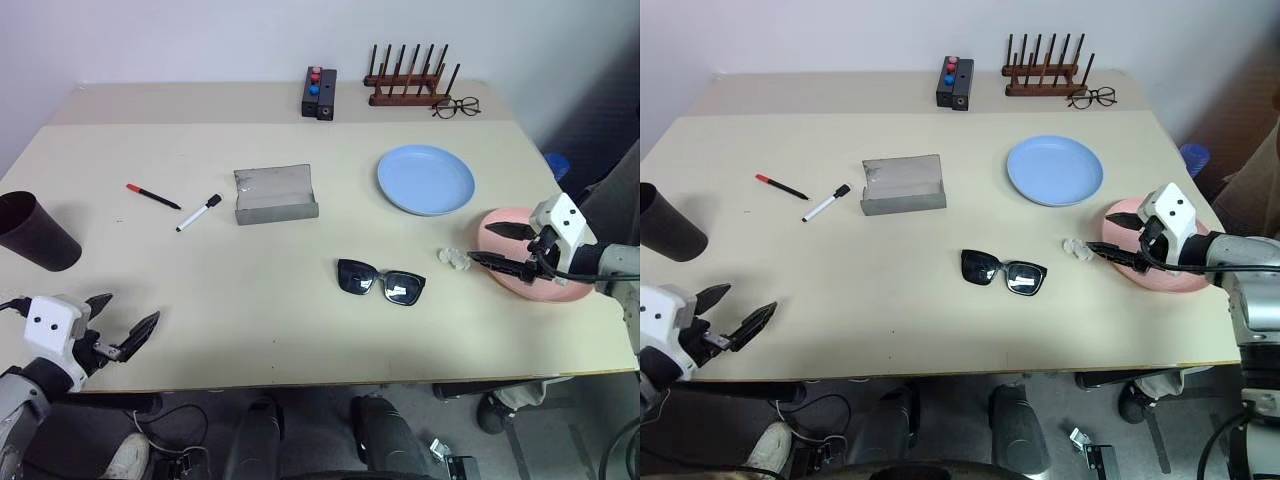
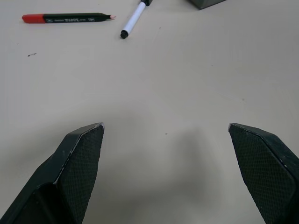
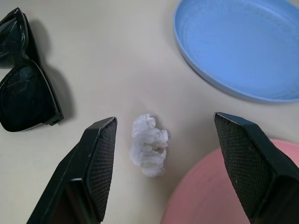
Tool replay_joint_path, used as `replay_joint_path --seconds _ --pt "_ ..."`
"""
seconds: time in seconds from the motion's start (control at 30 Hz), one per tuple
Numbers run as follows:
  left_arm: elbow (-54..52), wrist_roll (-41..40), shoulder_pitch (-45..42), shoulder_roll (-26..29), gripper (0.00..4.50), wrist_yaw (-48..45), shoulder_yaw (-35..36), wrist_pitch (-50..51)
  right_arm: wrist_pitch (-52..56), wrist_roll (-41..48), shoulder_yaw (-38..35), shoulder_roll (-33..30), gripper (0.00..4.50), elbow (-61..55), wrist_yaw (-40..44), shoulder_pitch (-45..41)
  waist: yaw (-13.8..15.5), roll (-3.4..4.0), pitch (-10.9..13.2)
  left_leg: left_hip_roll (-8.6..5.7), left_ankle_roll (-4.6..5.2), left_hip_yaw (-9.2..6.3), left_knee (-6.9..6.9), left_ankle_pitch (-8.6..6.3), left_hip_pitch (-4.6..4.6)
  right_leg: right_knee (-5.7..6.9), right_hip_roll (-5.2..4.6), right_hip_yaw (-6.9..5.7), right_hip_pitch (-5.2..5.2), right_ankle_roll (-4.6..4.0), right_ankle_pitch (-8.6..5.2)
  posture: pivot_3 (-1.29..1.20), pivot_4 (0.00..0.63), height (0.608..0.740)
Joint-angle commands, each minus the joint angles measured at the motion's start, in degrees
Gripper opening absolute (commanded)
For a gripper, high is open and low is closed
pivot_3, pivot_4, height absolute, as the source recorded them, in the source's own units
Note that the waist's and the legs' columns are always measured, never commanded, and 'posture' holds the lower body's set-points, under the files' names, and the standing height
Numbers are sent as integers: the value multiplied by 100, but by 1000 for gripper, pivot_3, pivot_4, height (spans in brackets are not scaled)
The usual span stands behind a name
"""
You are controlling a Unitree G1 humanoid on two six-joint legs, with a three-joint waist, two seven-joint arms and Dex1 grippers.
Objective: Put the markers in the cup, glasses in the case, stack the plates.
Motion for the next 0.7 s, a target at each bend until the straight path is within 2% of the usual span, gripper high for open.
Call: replay_joint_path --seconds 0.03,0.37,0.5,0.7 --pt "-241 -123 -44 66 4382 49 181 88 -36 59 -88 62 3386 -206 -60 -34 0 0 0 0 0 1 0 0 0 0 0 0 0 0 0 0 150 738" --pt "-428 -31 -617 -58 4382 650 -322 520 -365 -11 118 344 3386 -139 -67 -204 7 -1 -1 0 0 2 0 0 1 2 1 2 2 0 0 0 150 738" --pt "-259 25 -1110 15 4382 846 -599 782 -573 -244 308 775 3386 -254 -557 -389 -2 -3 -2 1 0 0 0 0 4 4 5 2 5 2 1 0 150 738" --pt "254 129 -2022 431 4382 907 -1018 1403 -72 -3 444 1251 3386 -1651 -1018 -11 29 -1 -2 0 1 -4 -1 1 3 11 9 2 3 5 1 0 150 738"
